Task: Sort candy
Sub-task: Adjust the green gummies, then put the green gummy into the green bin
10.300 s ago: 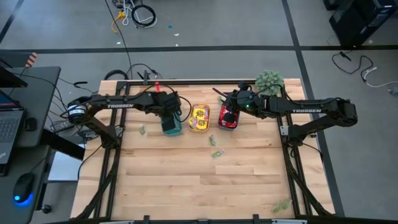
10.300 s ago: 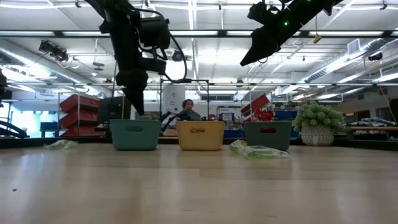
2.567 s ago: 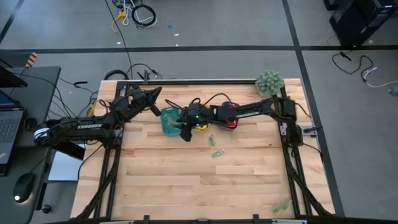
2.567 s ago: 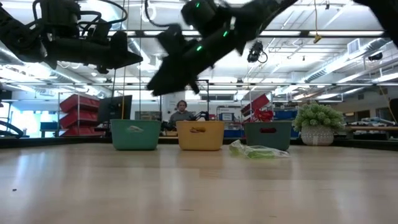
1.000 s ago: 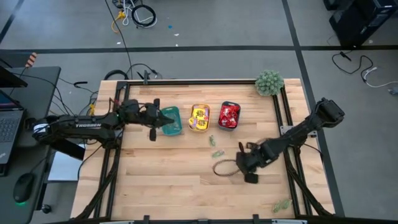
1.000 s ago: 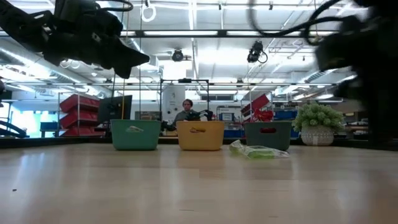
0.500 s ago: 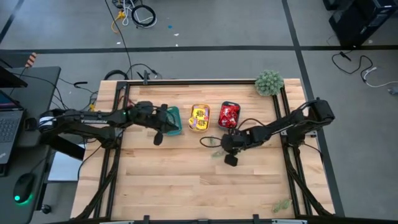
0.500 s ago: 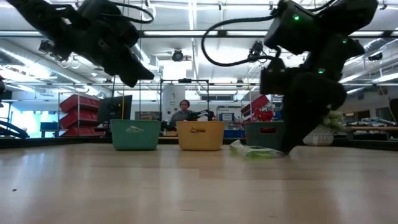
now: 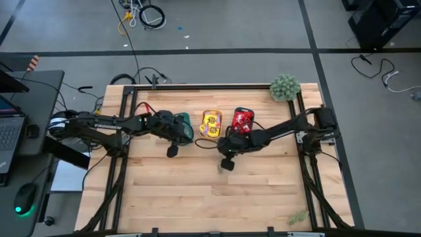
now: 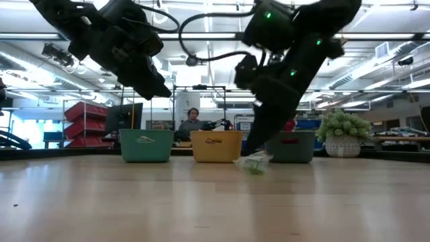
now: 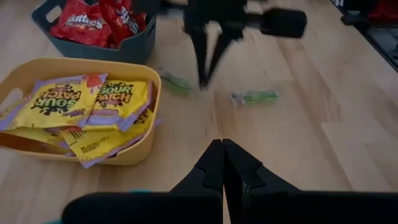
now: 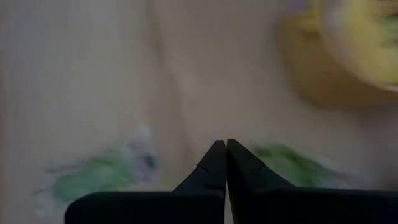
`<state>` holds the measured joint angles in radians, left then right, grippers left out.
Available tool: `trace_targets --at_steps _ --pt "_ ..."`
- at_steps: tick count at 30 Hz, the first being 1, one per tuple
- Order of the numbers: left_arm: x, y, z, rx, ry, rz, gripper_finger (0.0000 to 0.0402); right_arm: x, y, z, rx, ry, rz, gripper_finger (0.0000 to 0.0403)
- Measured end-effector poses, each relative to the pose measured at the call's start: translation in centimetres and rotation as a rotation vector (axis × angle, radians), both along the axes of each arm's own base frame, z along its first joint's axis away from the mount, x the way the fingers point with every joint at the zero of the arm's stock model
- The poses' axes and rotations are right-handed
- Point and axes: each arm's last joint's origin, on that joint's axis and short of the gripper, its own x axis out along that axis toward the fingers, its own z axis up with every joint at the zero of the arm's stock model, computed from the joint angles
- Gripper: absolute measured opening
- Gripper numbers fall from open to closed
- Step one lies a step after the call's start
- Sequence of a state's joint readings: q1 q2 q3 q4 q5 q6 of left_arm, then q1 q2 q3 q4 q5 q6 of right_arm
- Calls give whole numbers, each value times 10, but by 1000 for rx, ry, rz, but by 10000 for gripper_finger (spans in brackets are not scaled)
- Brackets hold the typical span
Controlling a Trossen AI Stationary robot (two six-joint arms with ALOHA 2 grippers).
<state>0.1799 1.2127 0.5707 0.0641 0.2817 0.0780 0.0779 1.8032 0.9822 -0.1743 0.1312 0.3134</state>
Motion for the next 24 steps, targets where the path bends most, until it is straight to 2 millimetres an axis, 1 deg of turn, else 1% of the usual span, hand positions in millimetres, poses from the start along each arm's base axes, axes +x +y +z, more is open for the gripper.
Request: trace_targets --at_steps 3,7,9,13,15,17,20,24 --pt "0 0 0 -1 13 2 0 -9 -5 11 -82 38 -72 0" --pt "-1 1 -2 10 39 24 0 -15 -10 10 -126 87 -117 0" --pt "-1 1 -2 22 42 43 0 -13 -10 5 -147 96 -130 0" --pt "-1 2 -2 36 45 64 0 -11 -14 -14 -153 153 -156 0" --pt "-2 2 -2 37 47 65 1 -8 -15 -19 -157 147 -160 0" --pt "-2 2 -2 37 47 65 1 -3 -14 -23 -156 121 -157 0" --pt "-2 2 -2 37 47 64 1 5 -12 -22 -103 36 -107 0" --pt "-2 2 -2 37 46 64 1 21 -5 -10 -5 -156 35 0"
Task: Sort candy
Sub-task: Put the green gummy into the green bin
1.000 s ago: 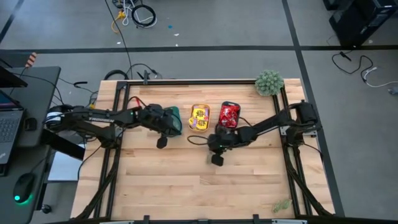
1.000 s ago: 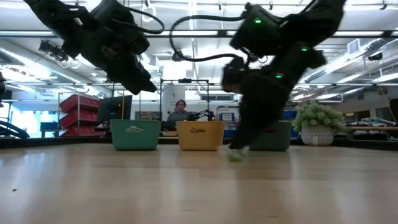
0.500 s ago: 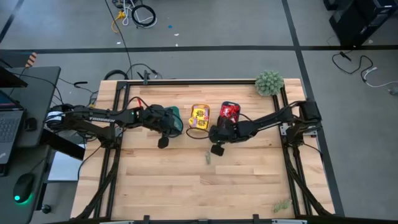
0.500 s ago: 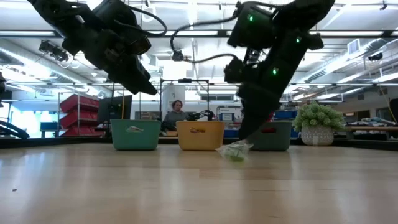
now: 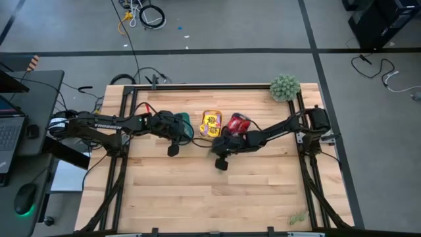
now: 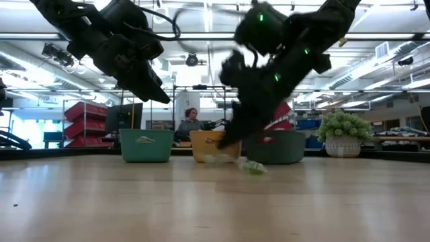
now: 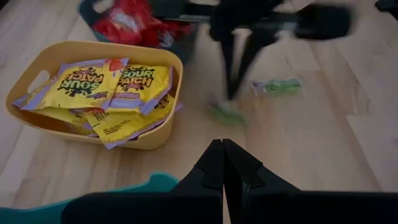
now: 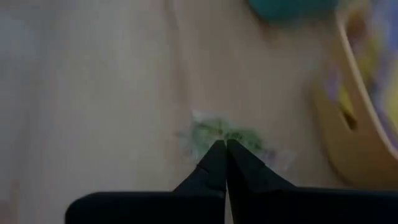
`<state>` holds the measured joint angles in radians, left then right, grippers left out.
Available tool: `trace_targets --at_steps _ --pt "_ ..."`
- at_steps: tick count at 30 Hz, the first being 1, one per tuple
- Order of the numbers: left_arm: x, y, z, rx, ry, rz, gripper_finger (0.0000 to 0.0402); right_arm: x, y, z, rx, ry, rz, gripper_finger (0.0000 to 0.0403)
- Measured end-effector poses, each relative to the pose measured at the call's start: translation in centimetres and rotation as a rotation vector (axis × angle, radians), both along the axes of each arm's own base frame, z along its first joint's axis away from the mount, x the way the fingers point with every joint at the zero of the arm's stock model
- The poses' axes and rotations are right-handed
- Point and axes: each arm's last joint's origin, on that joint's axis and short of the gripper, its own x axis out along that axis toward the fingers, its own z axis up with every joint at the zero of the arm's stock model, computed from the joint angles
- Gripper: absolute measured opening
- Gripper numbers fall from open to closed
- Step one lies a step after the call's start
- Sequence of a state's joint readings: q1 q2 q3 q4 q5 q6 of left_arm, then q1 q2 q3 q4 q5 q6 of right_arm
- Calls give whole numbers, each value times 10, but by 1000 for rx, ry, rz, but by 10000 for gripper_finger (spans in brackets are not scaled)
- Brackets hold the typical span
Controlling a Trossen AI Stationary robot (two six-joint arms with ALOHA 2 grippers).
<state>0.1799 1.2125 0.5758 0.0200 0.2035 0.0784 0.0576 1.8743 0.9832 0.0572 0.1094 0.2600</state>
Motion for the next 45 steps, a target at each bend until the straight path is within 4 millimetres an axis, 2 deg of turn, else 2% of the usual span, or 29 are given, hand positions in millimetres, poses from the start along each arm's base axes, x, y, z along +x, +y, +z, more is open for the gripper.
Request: trace_targets --at_steps 4,12,15,18,22,27,35,40,45 --pt "0 0 0 -9 1 3 1 6 0 17 6 -65 38 3" --pt "0 -5 -1 -26 13 -5 7 -12 -1 45 -7 23 49 38" --pt "0 -6 -2 -27 20 -8 24 -21 1 45 78 111 88 45" --pt "0 -7 -2 -27 19 -13 41 -28 5 35 113 207 69 38" --pt "1 -8 -1 -26 12 -15 51 -44 1 23 48 328 -56 14" --pt "4 -10 1 -23 -9 -26 52 -55 -4 23 -71 404 -162 6" --pt "24 -14 14 -72 137 -26 72 -67 -5 50 -82 365 -158 20" --pt "46 -22 9 -138 218 -19 114 -74 -6 66 -111 320 -149 35" --pt "70 -23 -1 -216 273 37 159 -78 -7 73 -130 309 -136 50"
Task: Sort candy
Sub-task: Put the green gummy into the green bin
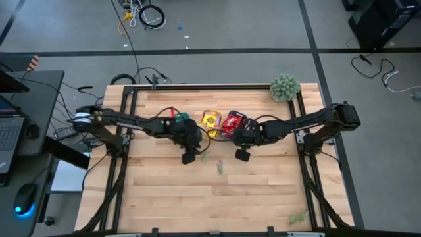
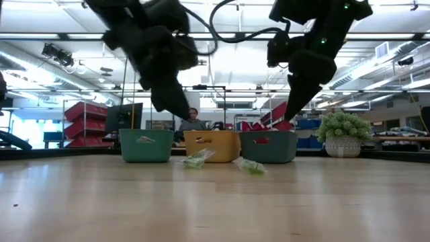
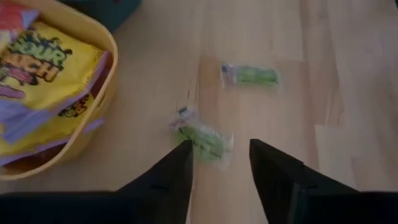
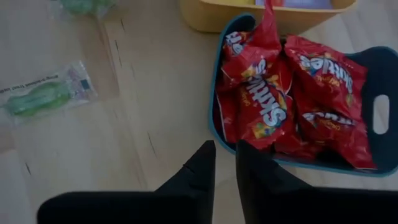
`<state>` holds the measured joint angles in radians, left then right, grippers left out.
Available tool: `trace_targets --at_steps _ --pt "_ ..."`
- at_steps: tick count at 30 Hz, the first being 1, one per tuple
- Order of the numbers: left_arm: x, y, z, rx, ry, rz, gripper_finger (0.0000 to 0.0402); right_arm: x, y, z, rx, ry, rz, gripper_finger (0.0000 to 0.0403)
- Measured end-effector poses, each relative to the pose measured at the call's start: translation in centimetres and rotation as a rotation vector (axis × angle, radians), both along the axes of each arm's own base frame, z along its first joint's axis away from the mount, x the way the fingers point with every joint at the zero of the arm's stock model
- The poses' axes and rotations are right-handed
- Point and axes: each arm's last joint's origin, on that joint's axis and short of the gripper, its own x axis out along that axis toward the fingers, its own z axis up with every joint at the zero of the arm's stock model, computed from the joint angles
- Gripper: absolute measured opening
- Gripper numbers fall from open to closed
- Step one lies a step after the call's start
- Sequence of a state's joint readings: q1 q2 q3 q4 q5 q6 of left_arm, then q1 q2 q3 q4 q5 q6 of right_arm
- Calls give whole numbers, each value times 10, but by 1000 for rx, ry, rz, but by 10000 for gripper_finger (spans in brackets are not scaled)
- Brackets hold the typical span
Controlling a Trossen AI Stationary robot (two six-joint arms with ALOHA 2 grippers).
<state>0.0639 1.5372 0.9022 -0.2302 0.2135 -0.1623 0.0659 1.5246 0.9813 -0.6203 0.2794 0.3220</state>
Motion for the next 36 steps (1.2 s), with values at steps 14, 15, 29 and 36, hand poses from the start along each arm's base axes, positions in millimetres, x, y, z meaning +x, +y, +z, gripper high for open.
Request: trace_targets --at_steps 14,15,29,36 --pt "39 3 -43 -49 130 68 190 -3 0 1 -9 24 17 58" --pt "40 3 -45 -48 130 69 190 -3 0 1 -9 23 17 58" --pt "50 5 -58 -25 89 72 185 -2 0 1 -9 19 19 54" --pt "47 4 -60 24 115 17 118 -3 5 1 -13 22 44 54"
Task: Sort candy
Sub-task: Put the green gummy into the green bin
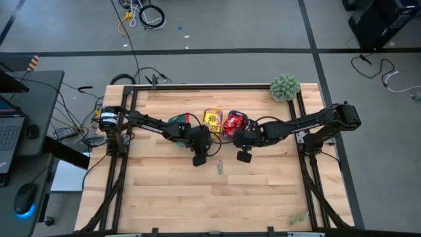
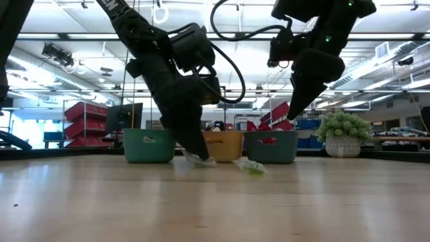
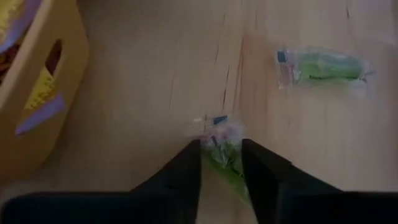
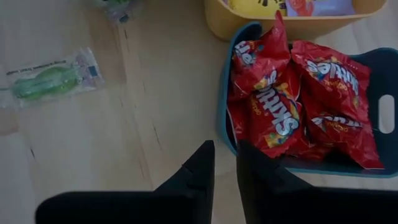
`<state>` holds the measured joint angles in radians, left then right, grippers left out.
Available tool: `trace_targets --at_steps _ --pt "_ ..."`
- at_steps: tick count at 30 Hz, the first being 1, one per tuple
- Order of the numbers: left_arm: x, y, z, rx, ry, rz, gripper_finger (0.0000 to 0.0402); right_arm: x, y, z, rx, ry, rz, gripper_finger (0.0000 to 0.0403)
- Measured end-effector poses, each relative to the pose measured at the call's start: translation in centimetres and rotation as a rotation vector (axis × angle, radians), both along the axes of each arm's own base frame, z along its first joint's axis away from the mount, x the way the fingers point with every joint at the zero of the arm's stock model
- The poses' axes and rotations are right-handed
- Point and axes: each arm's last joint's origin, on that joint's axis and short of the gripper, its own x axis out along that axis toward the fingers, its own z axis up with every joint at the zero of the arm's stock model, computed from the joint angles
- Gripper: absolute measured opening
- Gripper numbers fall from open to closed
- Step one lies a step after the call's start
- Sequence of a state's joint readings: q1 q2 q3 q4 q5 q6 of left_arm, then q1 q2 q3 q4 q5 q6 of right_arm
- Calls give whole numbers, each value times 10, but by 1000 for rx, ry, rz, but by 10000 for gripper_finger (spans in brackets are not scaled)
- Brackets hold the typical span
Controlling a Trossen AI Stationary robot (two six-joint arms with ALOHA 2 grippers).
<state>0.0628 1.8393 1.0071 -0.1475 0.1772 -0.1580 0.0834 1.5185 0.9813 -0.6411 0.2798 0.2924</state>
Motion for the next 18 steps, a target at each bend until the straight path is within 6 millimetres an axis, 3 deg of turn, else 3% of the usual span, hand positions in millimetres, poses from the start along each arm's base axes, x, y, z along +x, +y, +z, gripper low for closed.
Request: trace_targets --at_steps 7,12,18 --pt "-1 0 3 16 -7 -20 13 -1 0 0 -13 7 1 50" --pt "-5 0 22 41 -63 -44 6 -1 0 0 -16 12 4 52" --pt "-26 0 71 78 -132 -9 2 -2 0 -1 -18 28 4 50"
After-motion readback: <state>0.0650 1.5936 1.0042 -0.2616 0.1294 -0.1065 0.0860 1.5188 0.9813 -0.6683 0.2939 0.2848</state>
